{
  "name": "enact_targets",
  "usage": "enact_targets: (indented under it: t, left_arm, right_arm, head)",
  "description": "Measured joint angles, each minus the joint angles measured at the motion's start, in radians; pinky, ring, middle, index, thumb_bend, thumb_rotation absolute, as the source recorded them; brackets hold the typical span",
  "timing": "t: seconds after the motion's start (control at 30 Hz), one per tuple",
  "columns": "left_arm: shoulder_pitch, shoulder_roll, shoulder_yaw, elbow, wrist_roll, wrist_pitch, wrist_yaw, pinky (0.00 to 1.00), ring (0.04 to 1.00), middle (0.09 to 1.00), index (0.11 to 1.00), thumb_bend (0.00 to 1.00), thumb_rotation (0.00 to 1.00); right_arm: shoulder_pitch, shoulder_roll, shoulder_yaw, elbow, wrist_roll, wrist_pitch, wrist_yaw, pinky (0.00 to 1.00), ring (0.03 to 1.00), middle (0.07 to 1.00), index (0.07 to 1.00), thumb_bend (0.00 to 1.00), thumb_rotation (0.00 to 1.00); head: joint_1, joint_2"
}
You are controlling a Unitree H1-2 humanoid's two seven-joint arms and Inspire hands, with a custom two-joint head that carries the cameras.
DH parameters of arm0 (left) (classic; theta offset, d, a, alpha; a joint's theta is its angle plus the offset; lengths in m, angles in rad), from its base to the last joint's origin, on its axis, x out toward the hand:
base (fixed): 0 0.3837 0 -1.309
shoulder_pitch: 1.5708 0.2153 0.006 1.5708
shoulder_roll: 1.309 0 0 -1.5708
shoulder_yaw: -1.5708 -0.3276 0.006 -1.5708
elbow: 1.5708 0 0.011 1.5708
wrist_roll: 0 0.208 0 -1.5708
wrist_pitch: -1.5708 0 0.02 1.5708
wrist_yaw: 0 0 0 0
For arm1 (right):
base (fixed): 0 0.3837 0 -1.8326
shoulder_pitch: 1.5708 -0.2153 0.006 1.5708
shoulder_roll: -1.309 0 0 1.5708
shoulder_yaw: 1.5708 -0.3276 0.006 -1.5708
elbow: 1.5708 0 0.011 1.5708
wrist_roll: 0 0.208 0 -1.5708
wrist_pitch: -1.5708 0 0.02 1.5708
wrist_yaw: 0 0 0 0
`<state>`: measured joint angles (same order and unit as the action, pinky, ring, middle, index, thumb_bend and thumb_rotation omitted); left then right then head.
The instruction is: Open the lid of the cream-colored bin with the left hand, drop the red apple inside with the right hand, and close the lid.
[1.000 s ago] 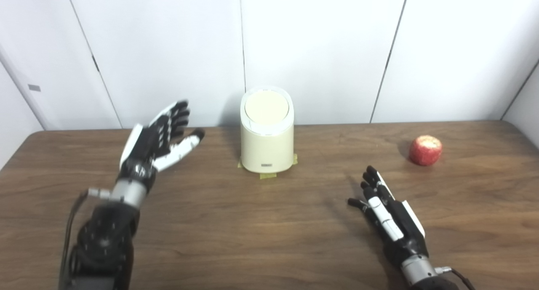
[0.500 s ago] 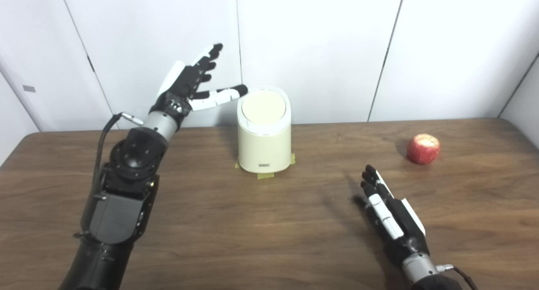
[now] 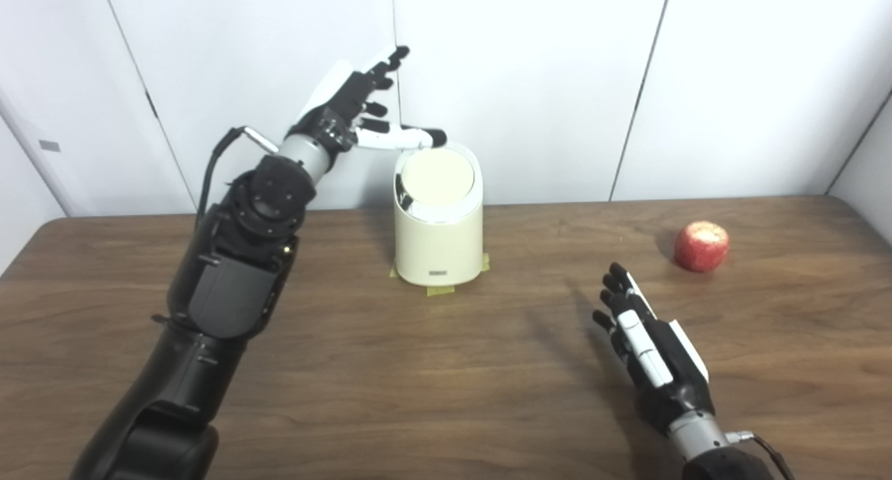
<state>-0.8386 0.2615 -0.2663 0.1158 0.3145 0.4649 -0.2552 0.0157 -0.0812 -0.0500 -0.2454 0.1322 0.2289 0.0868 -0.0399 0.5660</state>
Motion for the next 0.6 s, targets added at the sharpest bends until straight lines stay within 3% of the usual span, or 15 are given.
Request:
enact_targets:
  t: [0.23, 0.5, 0.6]
  left_arm:
    - [-0.014, 0.000, -0.034, 0.074, 0.048, -0.018, -0.001, 0.85, 0.958, 0.961, 0.986, 0.86, 0.20]
    - [-0.038, -0.001, -0.094, 0.132, 0.131, -0.056, -0.001, 0.84, 0.956, 0.960, 0.981, 0.88, 0.16]
    - [-0.050, -0.001, -0.114, 0.158, 0.159, -0.094, -0.001, 0.82, 0.943, 0.960, 0.985, 0.89, 0.14]
  right_arm:
    - [-0.078, -0.012, -0.023, 0.014, 0.024, -0.005, 0.002, 0.95, 1.000, 1.000, 1.000, 0.74, 0.74]
    - [-0.148, -0.031, -0.033, 0.050, 0.038, -0.035, 0.007, 0.96, 1.000, 1.000, 1.000, 0.75, 0.73]
    - [-0.161, -0.037, -0.039, 0.053, 0.040, -0.040, 0.007, 0.96, 1.000, 1.000, 1.000, 0.71, 0.74]
  head:
    - [-0.003, -0.005]
    - [-0.002, -0.005]
    - [-0.002, -0.005]
